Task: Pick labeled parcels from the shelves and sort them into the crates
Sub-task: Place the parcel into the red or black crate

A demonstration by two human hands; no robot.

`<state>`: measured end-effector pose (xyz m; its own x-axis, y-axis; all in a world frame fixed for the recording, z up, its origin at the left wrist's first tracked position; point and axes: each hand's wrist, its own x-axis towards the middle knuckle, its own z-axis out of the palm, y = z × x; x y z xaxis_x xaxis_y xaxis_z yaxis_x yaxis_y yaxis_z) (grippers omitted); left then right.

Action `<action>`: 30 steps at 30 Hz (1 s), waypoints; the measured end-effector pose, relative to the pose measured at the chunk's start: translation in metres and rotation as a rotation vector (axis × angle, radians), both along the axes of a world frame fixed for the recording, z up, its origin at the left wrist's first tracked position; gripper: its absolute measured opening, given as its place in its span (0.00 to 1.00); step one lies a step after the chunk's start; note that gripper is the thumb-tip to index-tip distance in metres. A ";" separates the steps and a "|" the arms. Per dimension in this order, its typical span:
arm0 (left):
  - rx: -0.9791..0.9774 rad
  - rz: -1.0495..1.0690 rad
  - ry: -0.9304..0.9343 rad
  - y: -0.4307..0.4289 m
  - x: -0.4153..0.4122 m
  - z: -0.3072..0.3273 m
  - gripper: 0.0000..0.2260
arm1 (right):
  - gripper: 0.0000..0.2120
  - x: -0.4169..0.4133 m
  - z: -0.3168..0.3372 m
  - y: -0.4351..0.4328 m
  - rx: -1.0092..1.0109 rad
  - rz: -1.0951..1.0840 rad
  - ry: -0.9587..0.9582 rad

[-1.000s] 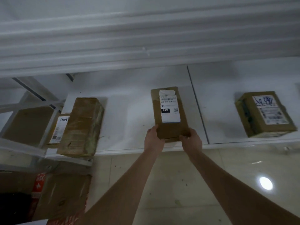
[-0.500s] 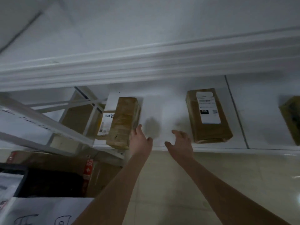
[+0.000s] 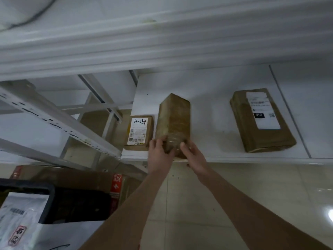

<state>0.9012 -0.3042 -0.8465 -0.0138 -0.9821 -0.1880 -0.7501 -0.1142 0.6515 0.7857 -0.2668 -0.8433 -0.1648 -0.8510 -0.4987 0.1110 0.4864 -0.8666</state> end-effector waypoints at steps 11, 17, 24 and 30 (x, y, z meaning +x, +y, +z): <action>-0.073 -0.047 0.066 0.024 -0.031 -0.006 0.18 | 0.27 -0.045 -0.006 0.024 0.213 -0.147 -0.051; 0.341 0.082 0.167 -0.006 -0.017 -0.016 0.25 | 0.34 -0.045 -0.022 0.016 0.157 -0.082 0.066; 0.090 -0.048 0.274 0.013 -0.034 -0.008 0.15 | 0.27 -0.052 -0.027 0.020 0.177 -0.248 -0.013; 0.273 -0.129 0.142 0.022 -0.049 -0.011 0.36 | 0.21 -0.067 -0.011 0.029 0.214 -0.285 -0.005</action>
